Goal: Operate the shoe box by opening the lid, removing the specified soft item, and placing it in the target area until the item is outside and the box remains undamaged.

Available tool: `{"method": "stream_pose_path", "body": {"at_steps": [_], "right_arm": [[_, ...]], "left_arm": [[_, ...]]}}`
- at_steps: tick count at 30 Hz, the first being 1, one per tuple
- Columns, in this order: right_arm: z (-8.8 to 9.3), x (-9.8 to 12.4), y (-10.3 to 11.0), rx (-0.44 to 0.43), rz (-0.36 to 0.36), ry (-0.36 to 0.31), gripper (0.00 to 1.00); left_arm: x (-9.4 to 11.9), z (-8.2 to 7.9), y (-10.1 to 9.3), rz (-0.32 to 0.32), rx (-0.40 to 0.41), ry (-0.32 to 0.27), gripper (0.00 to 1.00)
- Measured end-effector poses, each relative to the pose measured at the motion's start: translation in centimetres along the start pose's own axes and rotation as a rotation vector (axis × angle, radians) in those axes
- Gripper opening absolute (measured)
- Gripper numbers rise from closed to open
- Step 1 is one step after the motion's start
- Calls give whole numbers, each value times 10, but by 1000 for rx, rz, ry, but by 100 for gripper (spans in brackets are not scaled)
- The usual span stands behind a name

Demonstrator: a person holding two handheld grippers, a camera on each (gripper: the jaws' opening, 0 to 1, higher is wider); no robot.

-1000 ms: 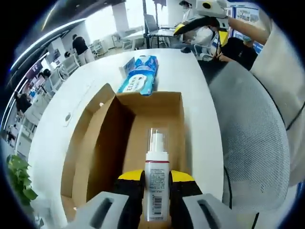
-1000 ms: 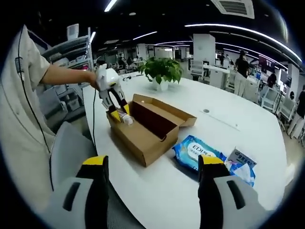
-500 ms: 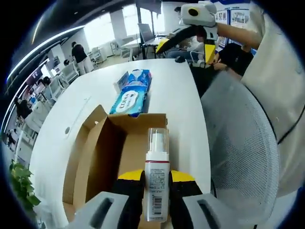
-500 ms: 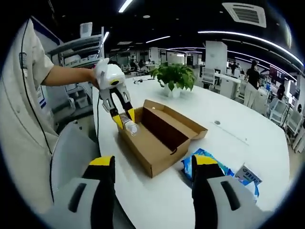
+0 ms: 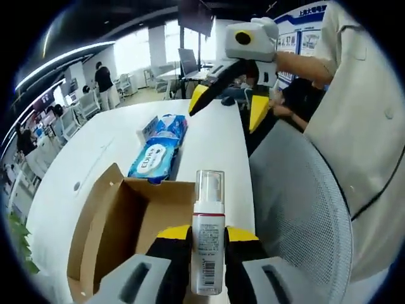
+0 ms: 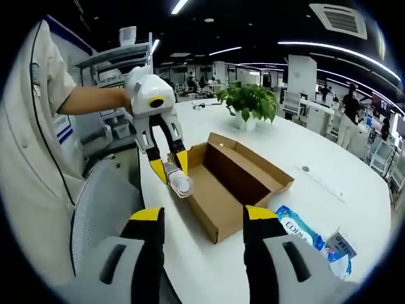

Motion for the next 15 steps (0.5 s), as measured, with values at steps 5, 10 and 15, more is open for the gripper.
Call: {"method": "stream_pose_path", "body": {"at_steps": [5, 10, 15], "right_arm": [[-3, -8, 8, 23, -35, 2, 44], [-6, -12, 15, 50, -58, 5, 43], [-7, -14, 18, 76, -76, 11, 40]], "left_arm": [[-1, -9, -8, 21, -10, -33, 19], [-2, -17, -15, 41, -36, -59, 19], [-3, -22, -19, 58, -52, -77, 19]]}}
Point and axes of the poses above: the point that each gripper's makers call its tool centre point, and the gripper's own axes: x roughly backward along the fingers, y roughly to its left, z roughly out of its underside, the point moved 5 cm from there along x, roughly backward along the fingers, and after that the axes turned 6 degrees about y, right-handed, at the moved point
